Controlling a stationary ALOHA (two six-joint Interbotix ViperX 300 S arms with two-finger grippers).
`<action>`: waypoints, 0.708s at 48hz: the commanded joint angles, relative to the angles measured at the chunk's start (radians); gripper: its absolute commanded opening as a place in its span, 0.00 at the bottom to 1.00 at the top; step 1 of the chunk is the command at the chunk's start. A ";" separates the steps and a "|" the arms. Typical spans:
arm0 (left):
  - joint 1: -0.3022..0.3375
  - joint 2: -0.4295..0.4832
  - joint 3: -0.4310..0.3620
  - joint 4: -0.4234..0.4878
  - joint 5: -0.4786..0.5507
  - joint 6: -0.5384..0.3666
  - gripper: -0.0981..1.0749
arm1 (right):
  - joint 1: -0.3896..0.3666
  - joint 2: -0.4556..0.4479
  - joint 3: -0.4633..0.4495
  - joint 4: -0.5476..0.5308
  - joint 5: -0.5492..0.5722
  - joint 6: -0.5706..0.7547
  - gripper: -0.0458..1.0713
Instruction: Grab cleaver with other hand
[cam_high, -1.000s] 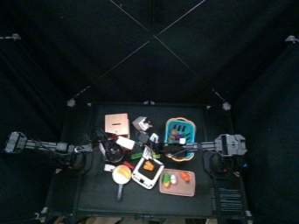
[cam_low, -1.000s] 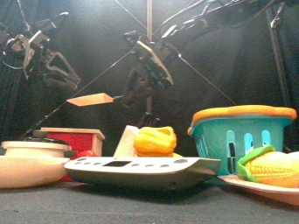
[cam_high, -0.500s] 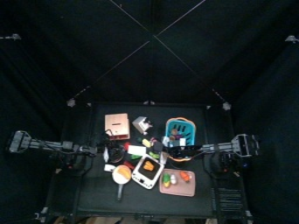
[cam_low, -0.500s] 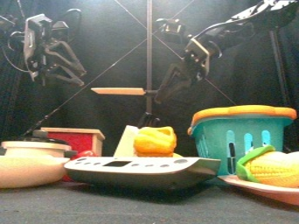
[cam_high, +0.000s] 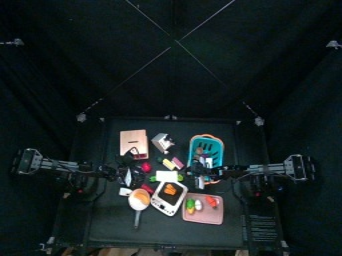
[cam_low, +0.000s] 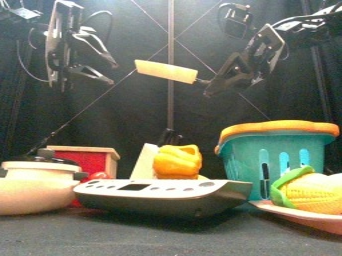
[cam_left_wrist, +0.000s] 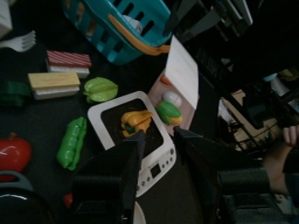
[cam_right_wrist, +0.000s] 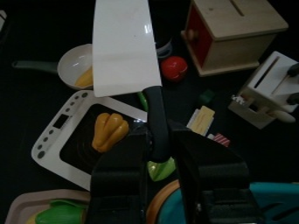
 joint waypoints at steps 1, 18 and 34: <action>0.025 0.051 -0.048 -0.054 -0.069 0.002 0.72 | -0.008 -0.038 0.003 0.002 -0.031 -0.003 0.47; 0.141 0.109 -0.032 -0.318 -0.345 0.074 0.72 | -0.009 -0.044 0.012 -0.009 -0.038 -0.009 0.47; 0.143 0.149 -0.028 -0.575 -0.423 0.318 0.72 | -0.020 -0.038 0.015 -0.008 -0.040 -0.009 0.47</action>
